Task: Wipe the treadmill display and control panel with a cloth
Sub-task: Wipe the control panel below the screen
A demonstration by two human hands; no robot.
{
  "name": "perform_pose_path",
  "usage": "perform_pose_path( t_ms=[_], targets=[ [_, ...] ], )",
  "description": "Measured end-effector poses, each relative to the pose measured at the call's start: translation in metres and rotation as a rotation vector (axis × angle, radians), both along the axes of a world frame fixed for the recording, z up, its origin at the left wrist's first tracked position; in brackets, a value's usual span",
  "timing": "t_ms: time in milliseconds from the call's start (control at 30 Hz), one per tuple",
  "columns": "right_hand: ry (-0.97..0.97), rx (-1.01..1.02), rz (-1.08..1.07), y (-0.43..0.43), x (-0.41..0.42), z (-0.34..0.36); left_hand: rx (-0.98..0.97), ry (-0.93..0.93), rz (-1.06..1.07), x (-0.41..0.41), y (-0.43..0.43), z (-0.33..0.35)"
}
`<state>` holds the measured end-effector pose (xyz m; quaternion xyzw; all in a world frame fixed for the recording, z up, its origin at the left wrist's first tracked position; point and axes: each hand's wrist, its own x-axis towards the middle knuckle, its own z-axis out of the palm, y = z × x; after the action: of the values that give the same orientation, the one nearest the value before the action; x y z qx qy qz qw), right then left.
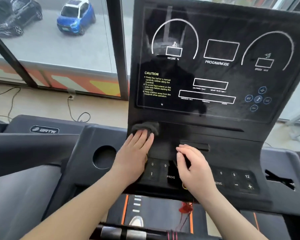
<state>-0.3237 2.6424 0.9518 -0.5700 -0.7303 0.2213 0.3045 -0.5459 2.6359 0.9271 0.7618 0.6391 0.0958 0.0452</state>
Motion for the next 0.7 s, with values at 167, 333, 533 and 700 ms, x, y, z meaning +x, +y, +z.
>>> perform_pose_path(
  t_ms=[167,333,533,700],
  targets=[
    [0.033,0.010,-0.126,0.008,0.040,0.008,0.140,0.069,-0.362,0.010,0.035,0.019],
    [0.040,0.002,-0.190,0.009,0.090,0.014,0.037,-0.060,-0.568,0.080,0.084,0.035],
    [0.064,-0.025,-0.291,0.016,0.158,0.019,-0.154,-0.194,-0.545,0.180,0.101,0.036],
    [0.095,-0.058,-0.361,0.023,0.206,0.029,-0.106,-0.157,-0.582,0.253,0.089,0.049]
  ],
)
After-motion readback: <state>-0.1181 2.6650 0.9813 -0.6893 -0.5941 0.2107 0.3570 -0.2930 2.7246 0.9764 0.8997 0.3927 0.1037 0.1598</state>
